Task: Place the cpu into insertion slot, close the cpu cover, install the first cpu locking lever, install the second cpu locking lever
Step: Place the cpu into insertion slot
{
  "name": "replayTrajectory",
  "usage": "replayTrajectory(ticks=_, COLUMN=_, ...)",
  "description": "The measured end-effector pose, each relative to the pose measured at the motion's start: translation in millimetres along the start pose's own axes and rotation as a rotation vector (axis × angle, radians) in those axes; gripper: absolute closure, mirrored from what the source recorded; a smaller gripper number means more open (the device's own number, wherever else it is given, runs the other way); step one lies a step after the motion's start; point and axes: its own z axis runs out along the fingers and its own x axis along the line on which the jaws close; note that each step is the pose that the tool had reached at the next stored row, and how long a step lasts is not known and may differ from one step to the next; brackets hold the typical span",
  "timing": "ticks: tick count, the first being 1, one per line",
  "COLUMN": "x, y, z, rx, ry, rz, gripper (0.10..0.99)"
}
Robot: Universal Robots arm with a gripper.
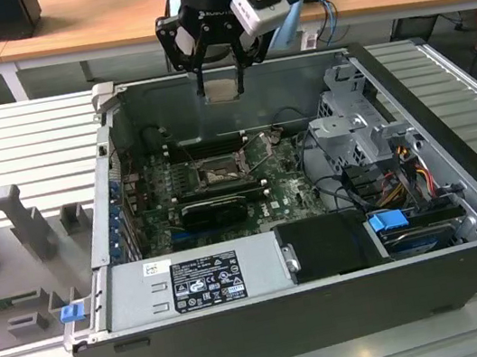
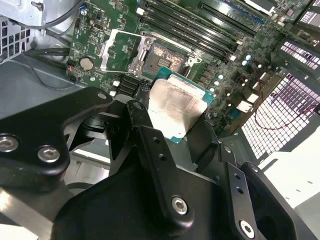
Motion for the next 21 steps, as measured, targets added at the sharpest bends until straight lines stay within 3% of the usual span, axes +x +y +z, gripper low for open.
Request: replayTrajectory(ticks=21, x=0.0, y=-0.1, z=0.6, rx=-0.002, ry=-0.0091, rz=0.103, gripper=0.545)
